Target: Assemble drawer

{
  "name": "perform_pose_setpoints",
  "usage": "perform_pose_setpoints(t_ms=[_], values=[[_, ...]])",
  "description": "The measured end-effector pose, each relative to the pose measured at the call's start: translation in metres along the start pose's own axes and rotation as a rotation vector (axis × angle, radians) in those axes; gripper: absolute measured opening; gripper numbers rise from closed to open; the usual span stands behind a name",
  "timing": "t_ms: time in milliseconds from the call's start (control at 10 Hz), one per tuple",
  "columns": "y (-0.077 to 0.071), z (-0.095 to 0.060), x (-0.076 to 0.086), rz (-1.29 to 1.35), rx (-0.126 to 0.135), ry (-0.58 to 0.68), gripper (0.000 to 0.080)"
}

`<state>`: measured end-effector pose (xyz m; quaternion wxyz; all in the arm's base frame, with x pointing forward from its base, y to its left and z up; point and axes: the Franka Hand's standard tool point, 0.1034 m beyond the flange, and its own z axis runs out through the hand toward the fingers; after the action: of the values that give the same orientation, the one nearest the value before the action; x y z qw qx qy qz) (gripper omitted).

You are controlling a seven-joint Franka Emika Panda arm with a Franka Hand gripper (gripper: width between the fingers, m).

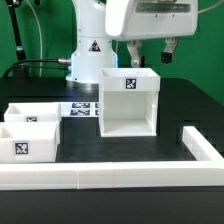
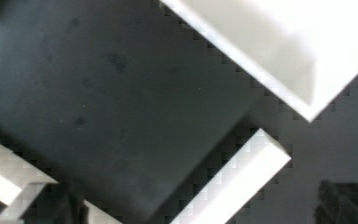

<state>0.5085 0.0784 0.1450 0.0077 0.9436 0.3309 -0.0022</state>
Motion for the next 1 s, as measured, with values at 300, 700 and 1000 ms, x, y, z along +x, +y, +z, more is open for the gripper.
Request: perform_pose_setpoints(t_ms=[300,700,1000], values=[[-0.001,0.001,0.000,0.054,0.001,-0.001,0.0650],[-0.041,0.003,-0.037,0.611,-0.005,-0.045,0.0650],[-0.043,0.004,-0.038,0.755,-0.007,-0.049,0.0650]])
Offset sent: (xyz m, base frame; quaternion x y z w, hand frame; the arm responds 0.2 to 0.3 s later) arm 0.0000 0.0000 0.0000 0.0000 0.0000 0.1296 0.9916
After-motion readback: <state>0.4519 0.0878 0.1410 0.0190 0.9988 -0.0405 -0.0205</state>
